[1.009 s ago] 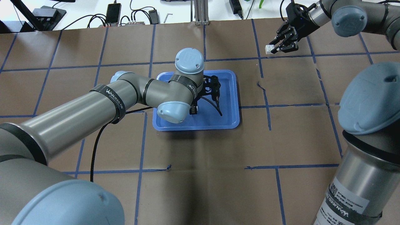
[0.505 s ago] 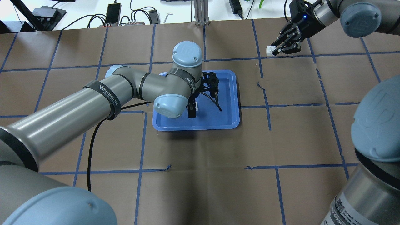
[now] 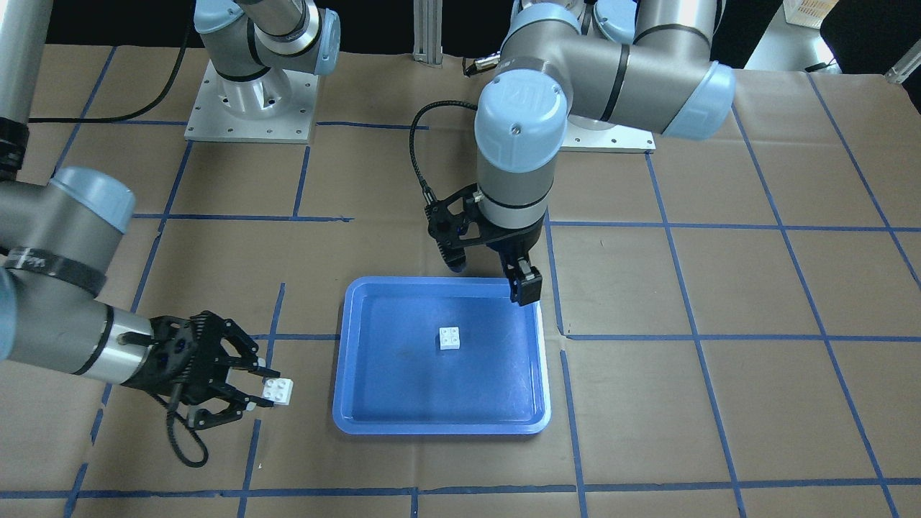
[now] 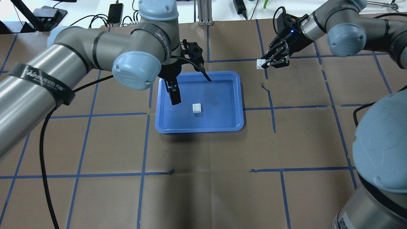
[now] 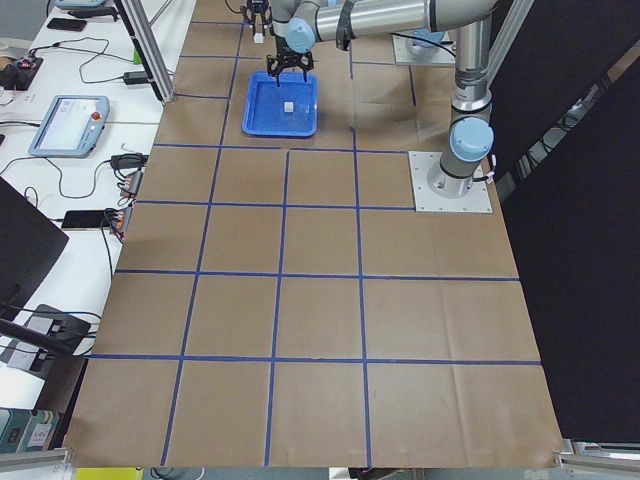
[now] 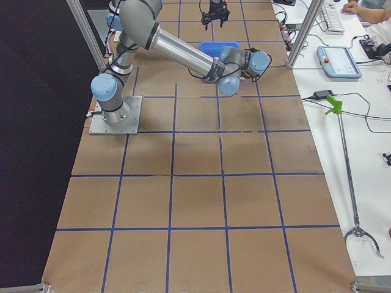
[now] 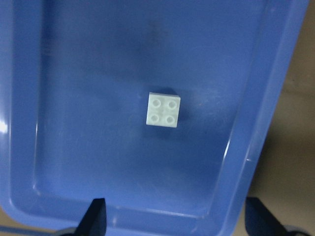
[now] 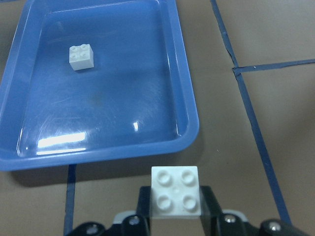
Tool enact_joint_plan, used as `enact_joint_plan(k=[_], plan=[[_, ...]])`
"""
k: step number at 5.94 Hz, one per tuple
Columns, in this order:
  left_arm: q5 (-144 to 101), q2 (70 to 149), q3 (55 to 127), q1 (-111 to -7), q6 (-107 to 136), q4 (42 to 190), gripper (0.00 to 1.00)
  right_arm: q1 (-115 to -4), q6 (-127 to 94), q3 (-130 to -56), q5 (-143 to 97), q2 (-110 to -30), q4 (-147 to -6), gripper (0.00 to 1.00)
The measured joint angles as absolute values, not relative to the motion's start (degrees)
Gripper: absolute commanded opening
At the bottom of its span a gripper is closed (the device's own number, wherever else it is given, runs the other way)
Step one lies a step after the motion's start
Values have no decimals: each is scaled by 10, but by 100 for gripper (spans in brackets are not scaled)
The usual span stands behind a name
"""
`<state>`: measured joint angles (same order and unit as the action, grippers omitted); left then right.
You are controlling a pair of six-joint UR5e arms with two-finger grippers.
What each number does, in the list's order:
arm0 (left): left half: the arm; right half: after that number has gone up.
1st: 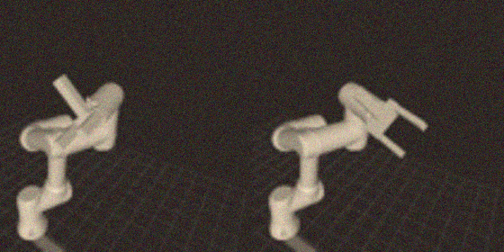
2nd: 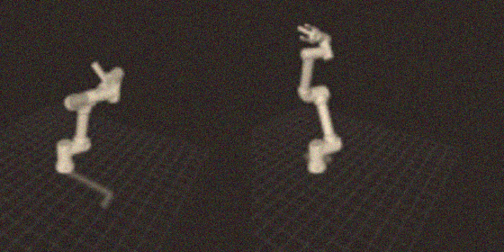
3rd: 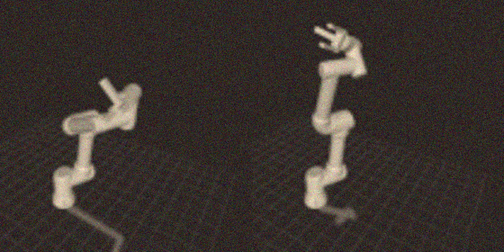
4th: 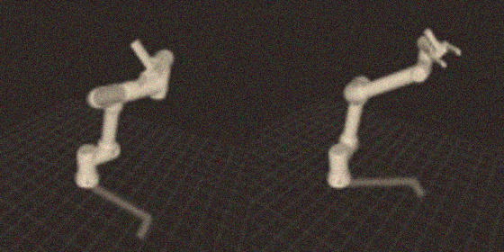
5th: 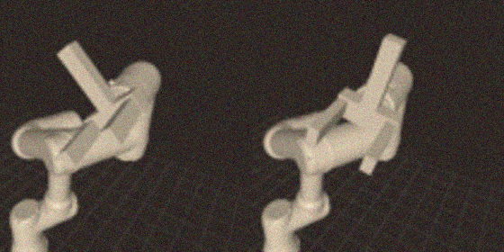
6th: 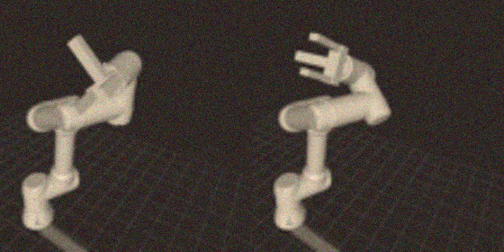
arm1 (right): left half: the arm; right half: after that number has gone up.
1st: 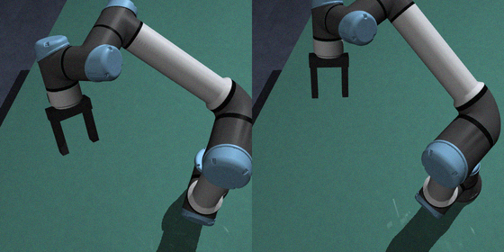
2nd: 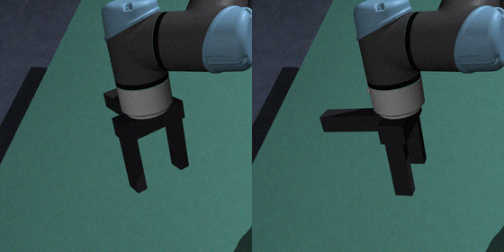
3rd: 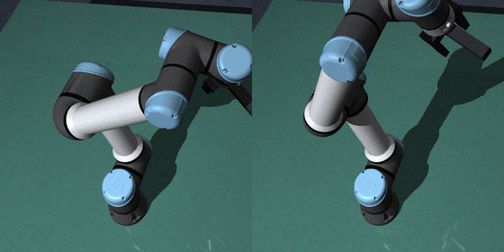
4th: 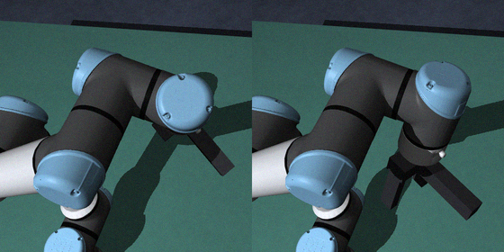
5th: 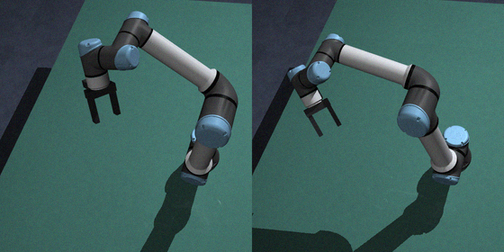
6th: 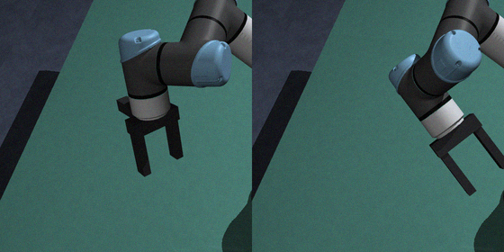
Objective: Assemble white blocks and place on blue tray
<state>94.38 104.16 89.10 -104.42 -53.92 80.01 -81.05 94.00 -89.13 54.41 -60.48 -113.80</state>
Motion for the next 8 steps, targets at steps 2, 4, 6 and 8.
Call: enact_joint_plan(k=[2, 4, 6, 8], plan=[[945, 963, 892, -1031, -409, 830, 99, -873, 803, -984, 545, -613, -1335, 22], [948, 920, 907, -1013, -229, 834, 99, -934, 733, -1039, 549, -610, -1457, 22], [940, 907, 898, -968, -49, 834, 99, -959, 726, -1084, 550, -609, -1519, 22], [914, 891, 888, -945, 68, 866, 99, -967, 727, -1113, 549, -604, -1554, 22]])
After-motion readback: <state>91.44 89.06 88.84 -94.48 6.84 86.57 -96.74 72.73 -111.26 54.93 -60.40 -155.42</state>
